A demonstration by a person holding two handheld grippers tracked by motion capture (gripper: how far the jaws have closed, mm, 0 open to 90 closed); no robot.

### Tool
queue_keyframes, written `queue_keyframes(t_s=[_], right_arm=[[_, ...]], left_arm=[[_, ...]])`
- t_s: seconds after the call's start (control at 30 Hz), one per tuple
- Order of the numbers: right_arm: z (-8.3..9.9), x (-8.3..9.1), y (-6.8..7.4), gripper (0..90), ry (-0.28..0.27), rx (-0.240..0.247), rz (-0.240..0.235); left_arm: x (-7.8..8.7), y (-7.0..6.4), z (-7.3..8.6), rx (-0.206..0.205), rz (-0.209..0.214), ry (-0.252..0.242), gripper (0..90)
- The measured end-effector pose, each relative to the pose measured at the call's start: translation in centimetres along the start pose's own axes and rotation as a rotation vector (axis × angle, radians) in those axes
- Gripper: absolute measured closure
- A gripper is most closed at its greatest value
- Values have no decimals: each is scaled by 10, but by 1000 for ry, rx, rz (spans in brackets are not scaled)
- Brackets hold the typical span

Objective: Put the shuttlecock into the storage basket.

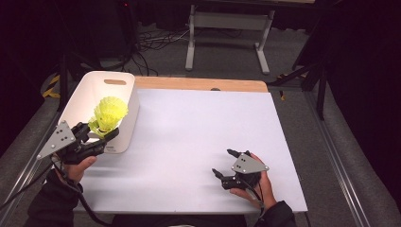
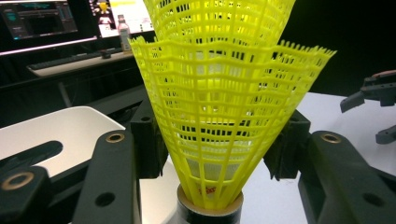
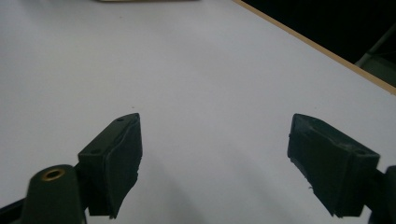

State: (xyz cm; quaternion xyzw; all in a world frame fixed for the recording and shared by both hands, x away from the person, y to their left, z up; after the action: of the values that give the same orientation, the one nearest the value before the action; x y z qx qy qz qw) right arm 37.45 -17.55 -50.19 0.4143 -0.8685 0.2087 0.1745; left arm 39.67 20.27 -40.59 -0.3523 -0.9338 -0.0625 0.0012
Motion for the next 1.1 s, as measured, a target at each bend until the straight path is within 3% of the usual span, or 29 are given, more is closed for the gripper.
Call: queue_keyframes(t_s=[0.2,0.4,0.43,0.67,0.9,1.1], right_arm=[[1,-2,1,188,5,-3,-5],[3,-3,-3,187,18,-2,4],[3,-3,-4,187,19,0,9],[3,0,-10,187,13,-3,31],[4,1,-13,187,23,6,48],[5,0,-14,187,24,5,49]], left_arm=[[4,12,-6,12,-24,-11,484],[5,21,-4,39,-17,3,489],[5,24,-1,46,-4,13,486],[5,37,1,52,-34,52,492],[-2,46,0,64,-40,151,506],[-10,56,-9,72,-44,171,518]])
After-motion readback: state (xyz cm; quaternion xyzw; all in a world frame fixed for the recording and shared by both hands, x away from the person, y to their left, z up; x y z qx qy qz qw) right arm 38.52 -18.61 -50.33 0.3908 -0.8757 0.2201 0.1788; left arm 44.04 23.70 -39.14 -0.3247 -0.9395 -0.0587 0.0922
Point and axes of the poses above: each handheld gripper's, and its own axes: x roughly backward along the jaws, z roughly out of its underside, y roughly to its left, the point moved 8 cm from there along -x, roughly forward along the jaws, and after that the axes turned 5 degrees about -z, right-handed, at the moved point
